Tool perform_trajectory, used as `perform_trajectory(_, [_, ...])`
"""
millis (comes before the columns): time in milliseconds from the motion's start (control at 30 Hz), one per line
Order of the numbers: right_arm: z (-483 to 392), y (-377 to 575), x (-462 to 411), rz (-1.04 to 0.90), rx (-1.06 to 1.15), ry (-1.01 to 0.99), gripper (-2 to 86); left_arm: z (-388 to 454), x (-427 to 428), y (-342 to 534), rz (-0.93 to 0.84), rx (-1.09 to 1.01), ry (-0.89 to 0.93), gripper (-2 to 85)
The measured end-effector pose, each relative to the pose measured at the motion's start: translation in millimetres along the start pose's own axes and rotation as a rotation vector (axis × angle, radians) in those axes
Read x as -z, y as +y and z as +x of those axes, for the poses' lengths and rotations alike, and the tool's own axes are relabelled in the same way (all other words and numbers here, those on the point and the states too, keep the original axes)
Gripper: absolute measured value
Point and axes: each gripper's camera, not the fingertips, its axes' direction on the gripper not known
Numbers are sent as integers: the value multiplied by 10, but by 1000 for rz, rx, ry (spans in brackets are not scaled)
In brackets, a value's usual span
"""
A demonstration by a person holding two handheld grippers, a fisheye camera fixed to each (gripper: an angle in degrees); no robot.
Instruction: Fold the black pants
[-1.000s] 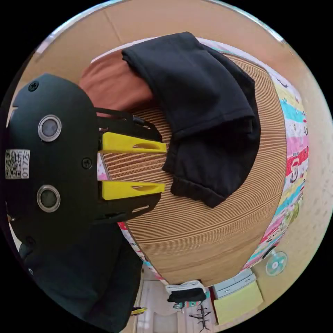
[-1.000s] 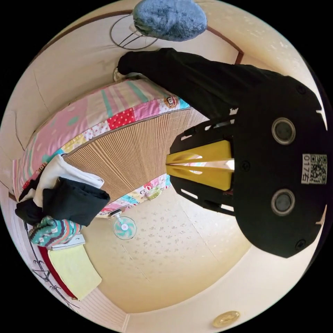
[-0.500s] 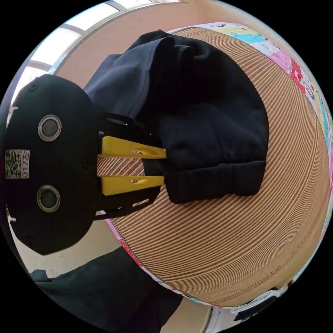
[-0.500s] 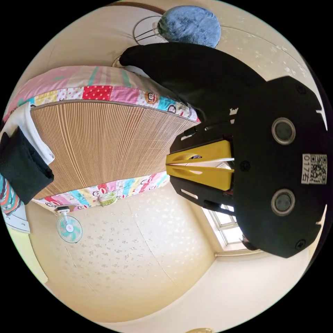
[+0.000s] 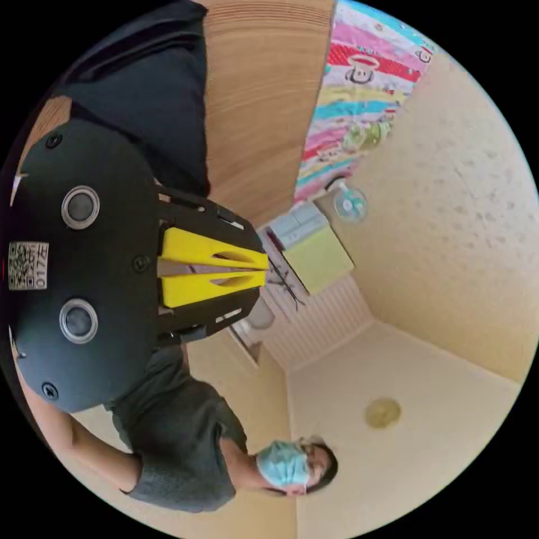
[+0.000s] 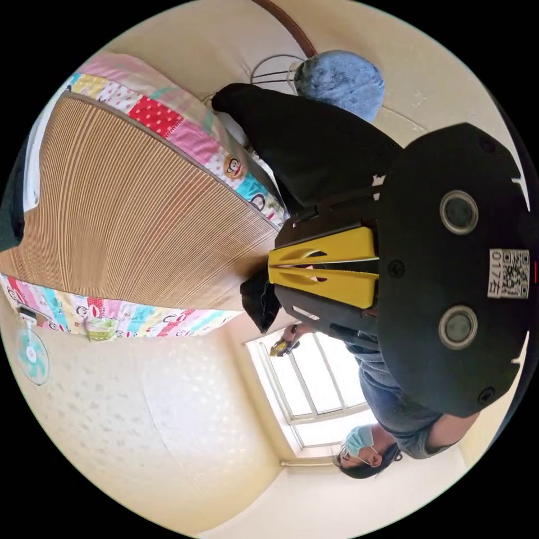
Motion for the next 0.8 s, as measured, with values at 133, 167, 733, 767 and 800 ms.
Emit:
perform_trajectory(133, [-298,-236,-337,-94,139,-32,4,530,-110,-289,297,-146,119,-8])
perform_trajectory(167, [-378,-298,-407,-115,176,-41,4,635,-234,-320,195,-174,-127,-6])
perform_trajectory(733, [137,52,-479,-151,46,-31,4,-1331,-3435,3142,-1315,-156,-1054,183])
perform_trajectory(767, [148,121,-515,-154,41,-21,4,-1319,-3620,3328,-1325,-249,-1141,184])
perform_trajectory(800, [158,196,-547,-153,40,-20,4,-1316,-3705,3413,-1321,-289,-1183,185])
